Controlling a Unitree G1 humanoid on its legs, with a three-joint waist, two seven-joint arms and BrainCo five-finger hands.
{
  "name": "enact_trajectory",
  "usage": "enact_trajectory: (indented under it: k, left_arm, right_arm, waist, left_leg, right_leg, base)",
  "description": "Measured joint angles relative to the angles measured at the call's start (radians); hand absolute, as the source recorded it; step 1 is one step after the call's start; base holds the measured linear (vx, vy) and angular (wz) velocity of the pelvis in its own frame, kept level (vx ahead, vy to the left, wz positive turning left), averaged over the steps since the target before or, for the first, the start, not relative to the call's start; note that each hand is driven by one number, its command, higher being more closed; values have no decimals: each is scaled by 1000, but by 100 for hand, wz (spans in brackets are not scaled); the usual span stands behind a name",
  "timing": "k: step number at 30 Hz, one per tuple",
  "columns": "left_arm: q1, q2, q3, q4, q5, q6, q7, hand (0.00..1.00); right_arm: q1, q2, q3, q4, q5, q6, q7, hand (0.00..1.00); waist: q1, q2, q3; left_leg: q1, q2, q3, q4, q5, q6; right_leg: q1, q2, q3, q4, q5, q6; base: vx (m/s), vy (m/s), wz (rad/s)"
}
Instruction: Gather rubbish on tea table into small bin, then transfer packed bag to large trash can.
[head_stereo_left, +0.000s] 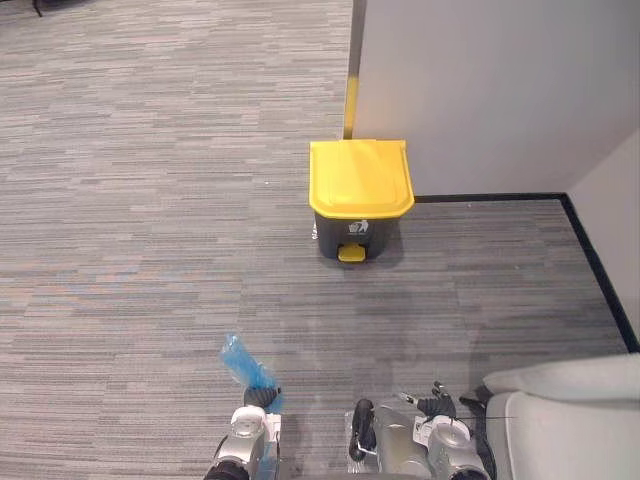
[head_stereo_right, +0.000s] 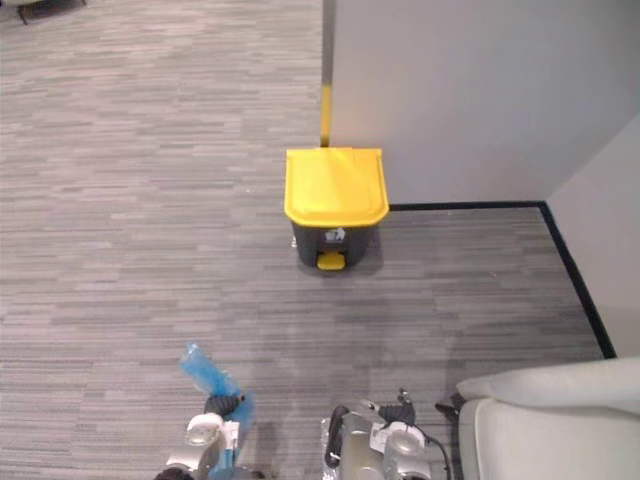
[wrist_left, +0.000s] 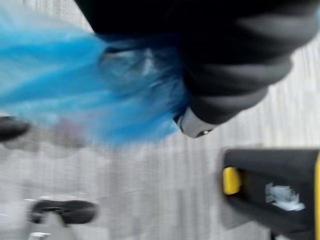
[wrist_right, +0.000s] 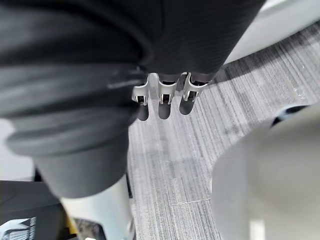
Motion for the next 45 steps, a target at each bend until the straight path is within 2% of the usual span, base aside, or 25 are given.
enact_trajectory:
  k: [1,2,4,7,8,9,10,14,17,19,21,23,25,26,27,30,31,34,36,37,39,40,41,42,45]
  left_arm:
    - [14,-11,6,-18,0,-2,0,100]
    - [22,-17,8,-25,1,-3,-2,100]
    - [27,-18,20,-30,-1,-2,-2,100]
    - [24,-18,25,-39,-1,-2,-2,100]
    - [23,-19,25,-39,0,-2,-2,100]
    - [21,-19,22,-37,0,-2,-3,100]
    - [8,-5,24,-39,0,-1,1,100]
    - [-6,25,4,-46,0,-6,0,100]
    - [28,26,2,-41,0,0,0,100]
    - [48,33,-34,-37,-1,4,1,100]
    - [54,31,-41,-37,-1,8,1,100]
    - [43,35,-16,-33,-2,10,3,100]
    - [17,32,-2,-4,-2,9,3,100]
    - [5,37,-4,17,-2,8,1,100]
    - [-1,44,-5,38,-1,7,-1,100]
    - [-2,-2,-1,52,4,6,-2,100]
    - [-6,-5,-3,52,10,6,-5,100]
    - [-14,-11,-3,21,28,0,-22,100]
    - [-12,-14,-3,-4,28,-1,-25,100]
    - [-12,-15,-1,-6,28,-1,-27,100]
    - [-10,-15,-2,-6,28,-1,-29,100]
    - [-11,-15,-2,-9,28,-1,-35,100]
    - [-11,-15,-6,-9,28,-1,-40,100]
    - [-14,-12,-8,-9,28,-1,-39,100]
    - [-12,23,-41,-7,28,0,-39,100]
  right_arm:
    - [-1,-2,27,-7,0,-2,-1,0]
    - [-10,1,43,-9,1,-4,-1,0]
    - [-26,10,57,-8,3,-3,0,0]
    - [-28,27,42,-10,11,-1,-4,0]
    - [-17,29,34,-10,12,-1,-7,0]
    - [-3,26,23,-9,18,0,-10,0]
    - [11,26,35,-8,30,6,-8,0]
    - [10,27,15,-6,29,8,-7,0]
    - [11,34,16,1,28,10,-6,0]
    - [16,35,26,0,25,10,-5,0]
    - [19,30,31,-10,24,10,-2,0]
    - [15,26,37,-9,11,9,3,0]
    - [-3,19,31,-9,-2,8,3,0]
    - [-7,17,32,-5,-3,8,3,0]
    - [1,22,27,12,1,8,6,0]
    - [-15,-25,-6,36,-7,8,2,0]
    - [-12,-25,-18,36,-6,12,3,0]
    - [20,-7,-2,34,-2,11,2,0]
    - [16,-7,37,32,2,11,3,0]
    - [11,-3,44,32,3,11,3,0]
    - [12,7,41,30,10,11,2,0]
    - [12,6,38,28,11,11,1,0]
    - [15,2,34,26,12,10,1,0]
    - [16,6,22,29,13,12,1,0]
    - [21,27,10,34,28,16,4,0]
  waist:
    - [11,-3,1]
    - [19,2,-1]
    - [26,1,-1]
    - [34,-5,5]
    - [35,0,2]
    - [39,3,-2]
    - [39,-22,-8]
    - [50,-38,-15]
    - [52,-26,-10]
    - [41,-45,-5]
    - [30,-55,-2]
    - [22,-53,-4]
    - [16,-32,8]
    - [12,-36,7]
    - [6,-58,5]
    - [7,23,-12]
    - [6,26,-12]
    - [4,-4,-16]
    - [14,-1,-12]
    - [18,5,-11]
    - [18,2,-9]
    - [18,8,-10]
    - [17,25,-20]
    - [20,10,-32]
    - [18,-25,-46]
  left_leg:
    - [-93,46,16,228,19,-7]
    - [-159,87,50,360,-17,25]
    - [-254,127,116,415,-68,70]
    - [-297,122,182,165,-78,94]
    - [-297,118,194,47,-41,114]
    - [-289,103,183,-83,58,72]
    - [-285,55,189,-101,64,80]
    - [-277,-7,182,-121,53,97]
    - [-180,-27,207,-182,17,102]
    - [-117,-51,208,-216,-16,104]
    - [-82,-67,204,-233,-37,107]
    - [-51,-57,197,-252,-57,101]
    - [-12,-22,189,-284,-61,93]
    - [12,-21,171,-305,-54,75]
    - [34,-46,140,-326,-45,43]
    - [62,-5,63,-384,27,28]
    - [76,10,55,-373,31,28]
    - [-4,55,39,-85,29,23]
    - [-136,112,34,195,41,-1]
    - [-172,133,40,262,-2,14]
    - [-203,133,71,214,-73,40]
    - [-206,114,75,96,-74,54]
    - [-206,98,70,-56,-12,67]
    - [-179,77,69,-94,-22,46]
    - [-137,10,109,-202,-5,60]
  right_leg:
    - [74,8,6,-63,-4,6]
    - [112,19,16,-103,-7,7]
    - [150,17,38,-142,-6,9]
    - [193,-17,65,-153,-10,37]
    - [209,-25,66,-152,-21,68]
    - [221,-31,84,-146,-54,134]
    - [219,-61,108,-177,-52,152]
    - [231,-85,150,-235,-4,159]
    - [187,-105,207,-53,-2,165]
    - [50,-148,254,258,37,208]
    - [-28,-164,283,421,115,191]
    - [-103,-145,220,428,-71,134]
    - [-157,-78,144,300,-101,100]
    - [-163,-38,135,146,-52,95]
    - [-144,-25,152,50,60,55]
    - [-93,11,98,16,33,32]
    - [-53,22,81,-5,30,27]
    - [84,33,40,-112,28,29]
    - [131,42,46,-159,27,31]
    - [144,45,57,-171,27,32]
    - [163,37,73,-171,28,33]
    - [171,33,83,-167,28,38]
    - [168,37,93,-158,23,74]
    - [154,33,121,-157,6,107]
    - [145,-14,161,-205,31,140]
  base:
    - [366,-38,-4]
    - [403,30,-29]
    - [336,126,-43]
    - [231,198,-34]
    - [278,291,-25]
    - [314,307,-2]
    - [298,292,9]
    - [177,141,5]
    - [143,100,-36]
    - [116,46,-12]
    - [137,13,4]
    - [274,-75,3]
    - [321,-184,12]
    - [313,-151,46]
    - [349,-134,51]
    - [435,-204,20]
    - [471,-224,45]
    - [253,-69,46]
    - [137,52,-17]
    - [162,161,-41]
    - [130,165,-32]
    - [129,211,-24]
    - [162,248,-32]
    - [121,140,-21]
    - [86,139,-17]
